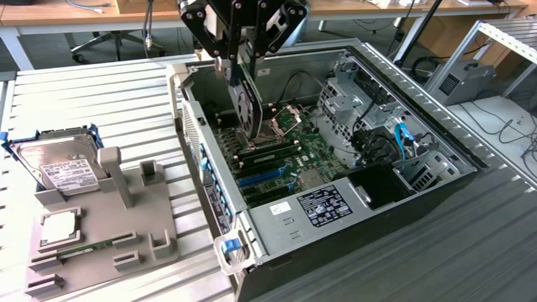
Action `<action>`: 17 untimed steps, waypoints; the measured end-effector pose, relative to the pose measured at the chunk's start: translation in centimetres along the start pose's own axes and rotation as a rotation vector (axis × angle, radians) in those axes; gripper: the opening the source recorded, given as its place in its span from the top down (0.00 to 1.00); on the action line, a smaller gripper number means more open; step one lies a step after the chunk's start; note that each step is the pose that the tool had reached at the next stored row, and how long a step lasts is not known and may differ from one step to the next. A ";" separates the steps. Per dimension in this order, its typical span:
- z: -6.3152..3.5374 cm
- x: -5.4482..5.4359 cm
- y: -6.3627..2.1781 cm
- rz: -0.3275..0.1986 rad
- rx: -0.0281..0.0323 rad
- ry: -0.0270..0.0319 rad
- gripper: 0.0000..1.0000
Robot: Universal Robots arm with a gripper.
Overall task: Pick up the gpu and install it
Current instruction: 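Pick up the gpu and move the gpu toward the slot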
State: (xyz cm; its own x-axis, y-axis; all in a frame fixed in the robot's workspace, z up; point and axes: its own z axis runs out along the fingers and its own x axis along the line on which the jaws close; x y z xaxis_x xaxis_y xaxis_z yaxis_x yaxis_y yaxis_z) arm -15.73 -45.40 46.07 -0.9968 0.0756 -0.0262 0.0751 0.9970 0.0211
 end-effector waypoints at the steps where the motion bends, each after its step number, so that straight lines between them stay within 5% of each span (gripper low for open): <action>1: 0.01 -0.1 0.00 0.000 -0.0001 0.0000 0.74; 17: 0.07 -1.0 0.07 0.000 0.0000 0.0000 0.74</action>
State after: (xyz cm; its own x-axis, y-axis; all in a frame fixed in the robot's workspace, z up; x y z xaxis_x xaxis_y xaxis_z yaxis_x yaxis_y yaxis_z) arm -14.74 -45.40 46.03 -0.9968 0.0756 -0.0262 0.0751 0.9970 0.0211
